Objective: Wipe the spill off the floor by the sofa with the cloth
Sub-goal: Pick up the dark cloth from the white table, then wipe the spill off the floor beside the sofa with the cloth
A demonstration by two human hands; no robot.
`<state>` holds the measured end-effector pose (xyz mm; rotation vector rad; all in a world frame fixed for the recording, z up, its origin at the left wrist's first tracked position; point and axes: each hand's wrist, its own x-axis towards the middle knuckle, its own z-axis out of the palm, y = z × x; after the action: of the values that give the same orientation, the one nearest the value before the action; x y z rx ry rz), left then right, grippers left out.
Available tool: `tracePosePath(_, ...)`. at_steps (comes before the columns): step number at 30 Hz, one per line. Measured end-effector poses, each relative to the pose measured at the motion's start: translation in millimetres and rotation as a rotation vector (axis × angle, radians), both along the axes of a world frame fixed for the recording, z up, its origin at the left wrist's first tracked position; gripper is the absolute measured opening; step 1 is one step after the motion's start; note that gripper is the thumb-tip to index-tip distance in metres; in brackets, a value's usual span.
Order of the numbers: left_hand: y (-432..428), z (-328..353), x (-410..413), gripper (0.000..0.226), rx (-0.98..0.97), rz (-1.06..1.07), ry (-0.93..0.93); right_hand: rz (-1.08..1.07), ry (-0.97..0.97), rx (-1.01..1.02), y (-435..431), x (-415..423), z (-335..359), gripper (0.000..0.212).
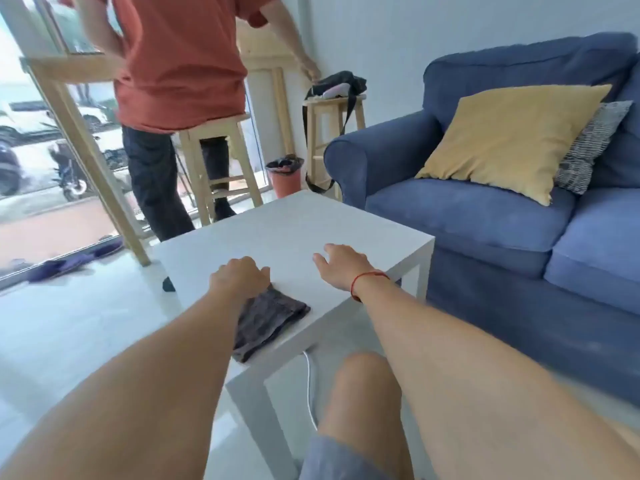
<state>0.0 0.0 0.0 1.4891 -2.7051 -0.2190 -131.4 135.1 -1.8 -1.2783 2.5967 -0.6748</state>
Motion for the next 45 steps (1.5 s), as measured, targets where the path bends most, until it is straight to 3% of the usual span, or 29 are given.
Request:
tracePosePath(5,-16,-34,49,0.058,0.062,0.181,-0.051,0.139,-0.135,0.136,-36,54,-30,0.054)
tracePosePath(10,-18,-51,57,0.068,0.133,0.248,-0.074,0.115,-0.022,0.098,-53,74,-39,0.039)
tracePosePath(13,-17,-44,50,0.055,0.177,0.246,-0.013,0.111,-0.123,0.104,-53,71,-31,0.026)
tracePosePath(18,-3,-46,30,0.050,0.230,0.211,0.004,0.038,-0.307,0.128,-39,66,-28,0.036)
tracePosePath(24,27,-34,1,0.036,0.234,0.110,0.432,-0.102,-0.599,-0.249,-17,51,-34,0.039)
tracePosePath(30,70,-18,-59,0.040,0.410,-0.084,0.730,-0.419,-0.681,-0.600,47,1,-25,0.038)
tracePosePath(33,106,-17,-105,0.042,0.471,-0.179,0.755,-0.589,-0.700,-0.671,90,-33,-21,0.034)
tracePosePath(40,223,-53,-202,0.048,0.640,-0.439,0.634,-0.916,-0.882,-0.799,213,-91,-56,0.052)
tracePosePath(42,249,-71,-221,0.047,0.695,-0.458,0.578,-0.970,-0.915,-0.841,241,-105,-72,0.039)
tracePosePath(45,277,-105,-245,0.041,0.761,-0.483,0.535,-1.029,-0.761,-0.849,271,-126,-101,0.025)
